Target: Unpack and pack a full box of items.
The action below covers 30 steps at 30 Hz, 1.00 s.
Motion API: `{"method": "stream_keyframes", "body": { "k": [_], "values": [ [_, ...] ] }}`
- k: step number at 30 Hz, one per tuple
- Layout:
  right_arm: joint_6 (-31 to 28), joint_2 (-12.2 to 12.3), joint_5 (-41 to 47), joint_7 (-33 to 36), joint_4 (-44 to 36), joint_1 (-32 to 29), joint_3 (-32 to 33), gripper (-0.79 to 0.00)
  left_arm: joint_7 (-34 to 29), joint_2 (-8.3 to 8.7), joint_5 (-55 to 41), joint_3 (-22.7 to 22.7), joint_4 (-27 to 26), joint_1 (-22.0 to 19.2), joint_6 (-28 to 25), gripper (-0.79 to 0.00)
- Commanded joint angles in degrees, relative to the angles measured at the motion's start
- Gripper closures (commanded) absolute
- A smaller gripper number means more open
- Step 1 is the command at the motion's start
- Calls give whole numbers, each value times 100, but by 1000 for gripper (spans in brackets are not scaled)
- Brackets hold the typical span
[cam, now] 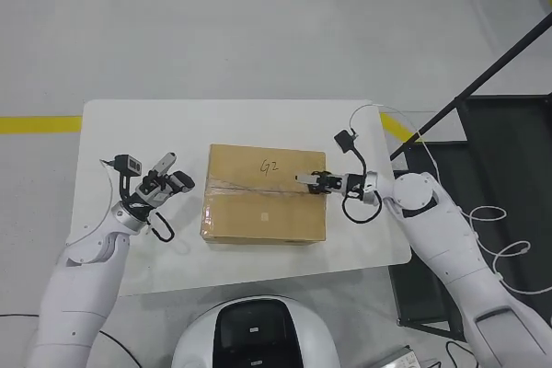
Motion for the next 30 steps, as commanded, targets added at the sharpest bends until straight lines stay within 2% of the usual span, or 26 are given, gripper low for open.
{"method": "stream_keyframes", "body": {
  "k": [1,17,20,25,30],
  "values": [
    [-45,12,21,19,-38,-57,42,-785,-13,1,4,2,6,-7,4,-785],
    [-346,171,503,193,-885,-698,738,-785,-42,-1,37,36,139,-96,21,-785],
    [-463,201,887,328,-992,-853,926,-785,-28,-3,36,39,168,-109,12,-785],
    [-1098,242,2088,804,-912,-1160,1322,-785,54,-4,55,26,210,-123,-6,-785],
    [-1589,262,2656,735,-585,-1378,1691,-785,116,-13,24,39,222,-139,4,-785]
  ]
}}
